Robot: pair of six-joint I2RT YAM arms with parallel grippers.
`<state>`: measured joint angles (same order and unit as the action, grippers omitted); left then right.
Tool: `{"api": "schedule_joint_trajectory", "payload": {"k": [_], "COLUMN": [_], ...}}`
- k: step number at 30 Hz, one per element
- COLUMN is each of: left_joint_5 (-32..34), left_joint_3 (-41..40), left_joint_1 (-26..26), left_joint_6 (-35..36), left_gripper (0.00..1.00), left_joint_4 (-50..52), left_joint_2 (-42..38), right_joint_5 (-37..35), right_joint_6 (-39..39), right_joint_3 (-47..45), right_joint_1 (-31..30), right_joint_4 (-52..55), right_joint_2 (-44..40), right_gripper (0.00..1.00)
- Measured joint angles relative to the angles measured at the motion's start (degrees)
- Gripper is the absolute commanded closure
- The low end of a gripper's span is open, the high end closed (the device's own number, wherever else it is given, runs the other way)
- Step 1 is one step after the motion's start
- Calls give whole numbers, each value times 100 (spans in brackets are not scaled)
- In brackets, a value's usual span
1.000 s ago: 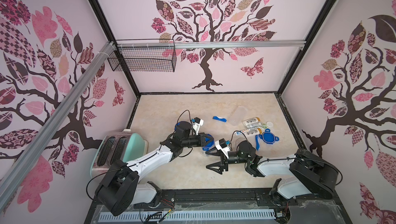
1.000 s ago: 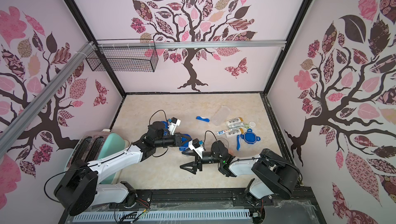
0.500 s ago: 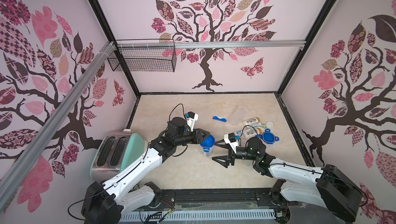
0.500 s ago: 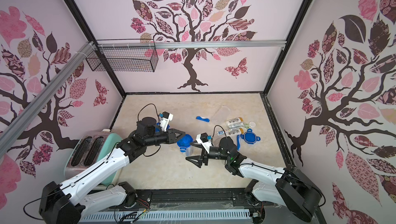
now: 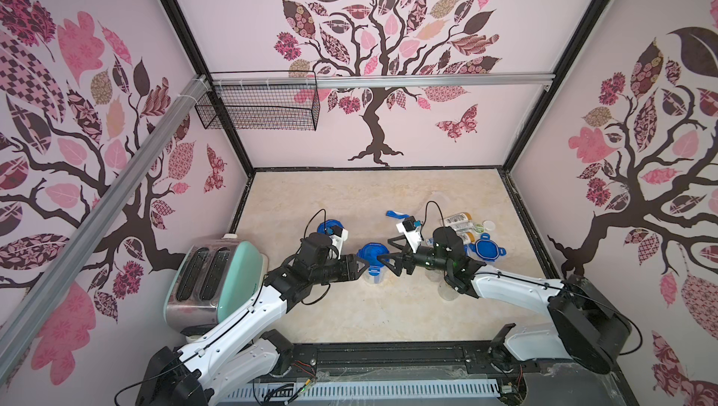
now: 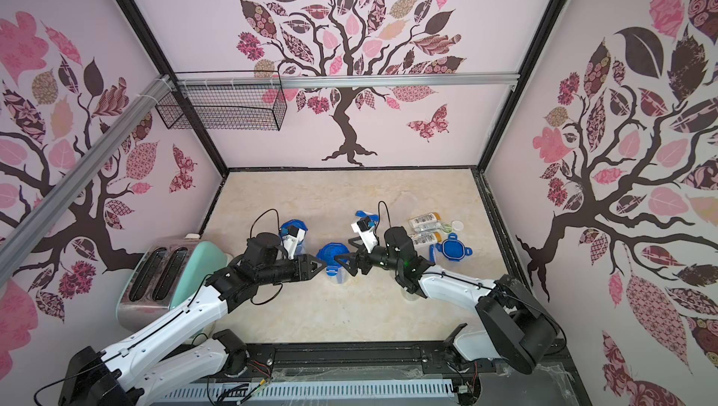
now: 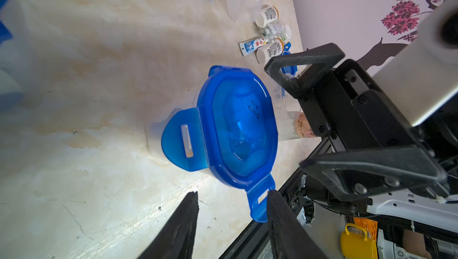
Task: Take out toiletry kits
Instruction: Adjust the container at the center of the board.
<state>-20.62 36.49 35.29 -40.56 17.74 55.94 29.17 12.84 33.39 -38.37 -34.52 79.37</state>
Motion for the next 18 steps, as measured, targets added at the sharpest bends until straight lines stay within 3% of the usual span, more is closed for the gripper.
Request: {"api": "schedule_joint_trajectory", "payload": {"k": [7, 18], "left_joint_5": [17, -177], "left_joint_3": [70, 271], "left_joint_1": [-35, -297], "left_joint_6": [4, 24], "left_gripper": [53, 58], "left_joint_4": [-151, -625], "left_joint_2": [435, 1034], "right_joint_5": [455, 826], "right_joint_6": [170, 461], "right_joint_3": [-74, -802], "right_joint_1": [20, -66], "right_joint_4": [0, -116], "right_joint_2": [76, -612], "right_gripper": [16, 17]}}
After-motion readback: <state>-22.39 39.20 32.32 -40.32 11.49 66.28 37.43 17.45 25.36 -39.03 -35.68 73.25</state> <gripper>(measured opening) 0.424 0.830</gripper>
